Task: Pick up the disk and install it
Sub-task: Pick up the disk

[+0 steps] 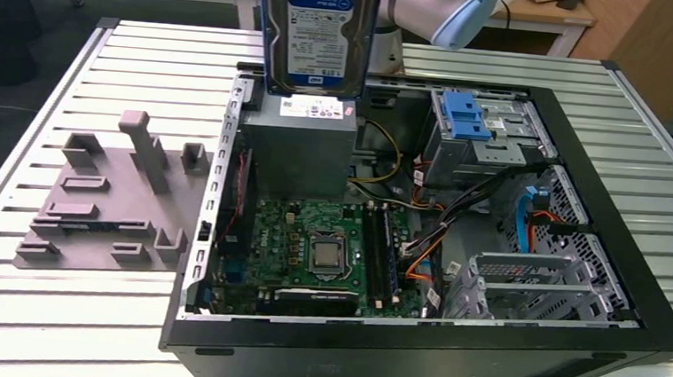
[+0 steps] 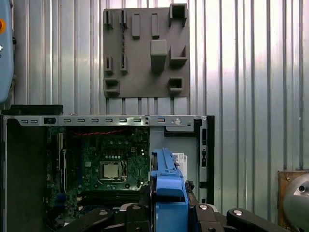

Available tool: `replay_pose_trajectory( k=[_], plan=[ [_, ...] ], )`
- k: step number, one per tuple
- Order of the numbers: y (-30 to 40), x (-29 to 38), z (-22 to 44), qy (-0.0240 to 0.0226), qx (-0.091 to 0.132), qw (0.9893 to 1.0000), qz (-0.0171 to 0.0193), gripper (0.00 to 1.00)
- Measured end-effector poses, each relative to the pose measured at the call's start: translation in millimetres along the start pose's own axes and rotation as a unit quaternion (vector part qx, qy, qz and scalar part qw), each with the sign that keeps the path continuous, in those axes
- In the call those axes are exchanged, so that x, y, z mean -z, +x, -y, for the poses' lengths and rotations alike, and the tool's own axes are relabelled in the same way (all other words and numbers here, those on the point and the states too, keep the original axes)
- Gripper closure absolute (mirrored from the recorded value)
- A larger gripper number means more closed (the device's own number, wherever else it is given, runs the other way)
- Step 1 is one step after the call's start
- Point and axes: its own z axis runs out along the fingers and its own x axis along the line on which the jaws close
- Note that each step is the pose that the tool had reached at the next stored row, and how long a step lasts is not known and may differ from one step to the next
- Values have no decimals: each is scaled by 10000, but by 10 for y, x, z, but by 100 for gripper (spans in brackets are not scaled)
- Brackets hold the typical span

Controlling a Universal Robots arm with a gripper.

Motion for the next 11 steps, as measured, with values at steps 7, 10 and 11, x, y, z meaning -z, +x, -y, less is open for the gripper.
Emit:
replay_pose_trajectory(
  k=[7,10,11],
  plan=[
    [-2,0,42,0,-1,10000,0,64],
    [-2,0,70,0,-1,10000,0,64],
    [-3,1,79,0,-1,10000,0,64]
  ],
)
